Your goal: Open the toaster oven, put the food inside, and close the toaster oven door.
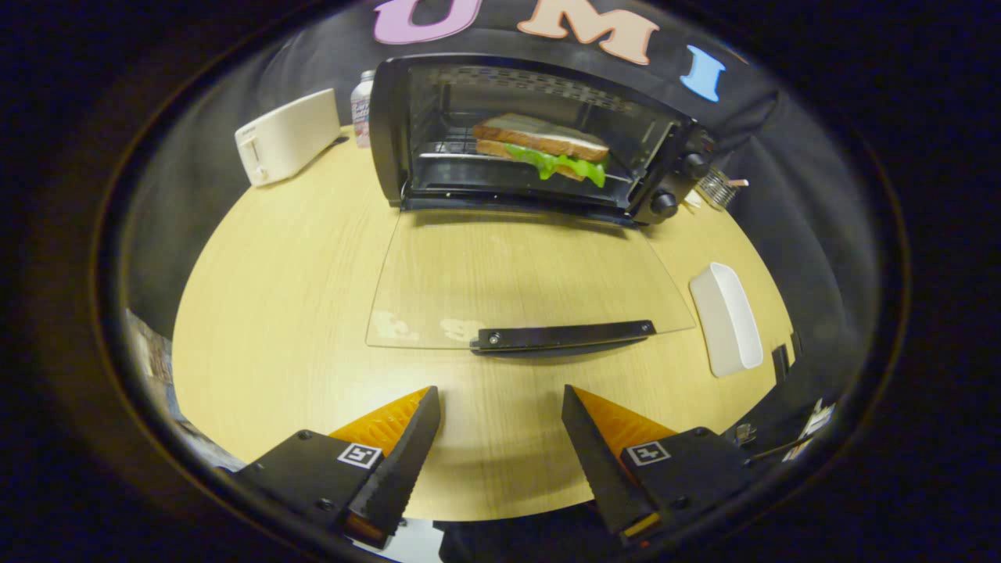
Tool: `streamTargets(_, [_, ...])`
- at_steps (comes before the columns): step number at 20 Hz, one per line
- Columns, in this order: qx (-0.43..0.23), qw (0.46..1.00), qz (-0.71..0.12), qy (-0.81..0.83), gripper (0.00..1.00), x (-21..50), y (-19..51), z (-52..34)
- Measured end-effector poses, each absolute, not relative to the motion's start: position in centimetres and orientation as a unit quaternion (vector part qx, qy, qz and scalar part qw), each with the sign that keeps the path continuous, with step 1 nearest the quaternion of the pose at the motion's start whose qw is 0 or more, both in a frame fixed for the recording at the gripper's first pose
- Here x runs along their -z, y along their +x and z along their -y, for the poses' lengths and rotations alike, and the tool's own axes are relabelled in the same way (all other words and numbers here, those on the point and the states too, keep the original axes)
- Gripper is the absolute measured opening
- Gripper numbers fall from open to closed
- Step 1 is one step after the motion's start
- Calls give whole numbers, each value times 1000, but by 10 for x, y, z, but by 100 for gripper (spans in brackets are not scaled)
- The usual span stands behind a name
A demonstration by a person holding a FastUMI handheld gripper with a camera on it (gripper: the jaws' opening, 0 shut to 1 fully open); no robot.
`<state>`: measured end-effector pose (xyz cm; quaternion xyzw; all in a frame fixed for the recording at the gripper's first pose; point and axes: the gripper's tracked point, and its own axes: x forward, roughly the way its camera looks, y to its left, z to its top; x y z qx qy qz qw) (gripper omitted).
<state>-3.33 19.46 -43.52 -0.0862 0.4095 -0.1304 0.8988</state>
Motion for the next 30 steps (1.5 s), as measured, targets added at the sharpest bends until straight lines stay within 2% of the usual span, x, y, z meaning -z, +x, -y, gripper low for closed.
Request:
streamTargets(13, [151,890,-400,-161,86,417,-15,-182])
streamTargets(21, [190,909,-320,-187,86,333,9,-168])
streamTargets(26, [221,912,-268,-220,93,287,50,-149])
streamTargets(30, [236,919,-235,-211,93,270,78,-137])
